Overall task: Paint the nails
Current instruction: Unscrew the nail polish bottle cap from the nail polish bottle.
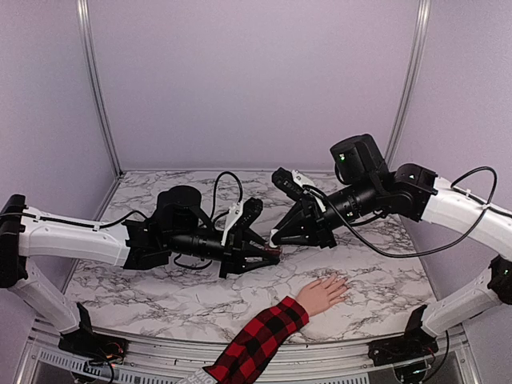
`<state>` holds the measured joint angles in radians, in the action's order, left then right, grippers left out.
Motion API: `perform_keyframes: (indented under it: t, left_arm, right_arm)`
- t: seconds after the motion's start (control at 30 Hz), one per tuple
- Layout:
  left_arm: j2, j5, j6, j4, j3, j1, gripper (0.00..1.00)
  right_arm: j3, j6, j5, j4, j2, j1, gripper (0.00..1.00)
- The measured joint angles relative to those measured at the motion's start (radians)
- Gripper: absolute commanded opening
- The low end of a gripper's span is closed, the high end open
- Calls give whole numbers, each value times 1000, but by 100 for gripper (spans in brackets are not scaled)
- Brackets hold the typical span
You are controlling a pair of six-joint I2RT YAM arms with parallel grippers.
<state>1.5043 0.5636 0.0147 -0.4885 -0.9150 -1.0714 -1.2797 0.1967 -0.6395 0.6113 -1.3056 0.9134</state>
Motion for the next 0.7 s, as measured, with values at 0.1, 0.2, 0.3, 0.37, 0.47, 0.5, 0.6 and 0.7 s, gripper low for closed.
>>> perform_keyframes:
  t: [0.1,0.2,0.3,0.37,0.47,0.5,0.6,0.7]
  left_arm:
    - [0,71,1,-4,-14,0,0]
    - [0,146,2,-8,-36,0,0]
    - [0,204,2,-9,-53,-1,0]
    - [1,236,3,-10,-60,-2,0]
    - [3,265,4,-12,-65,-2,0]
    - [3,267,4,-12,-65,-2,0]
    - [3,264,2,-13,-65,-2,0]
    - [2,237,-12,-18,-63,-7,0]
  right_arm:
    - [0,19,-47,0,17,3,0]
    - [0,39,-92,-7,34,4,0]
    - [0,51,-133,-20,45,8,0]
    - [0,60,-154,-29,48,10,0]
    - [0,68,-174,-34,48,13,7]
    - [0,69,-176,-34,48,14,11]
    - [0,69,-175,-35,48,14,28]
    - [0,58,-156,-60,48,14,44]
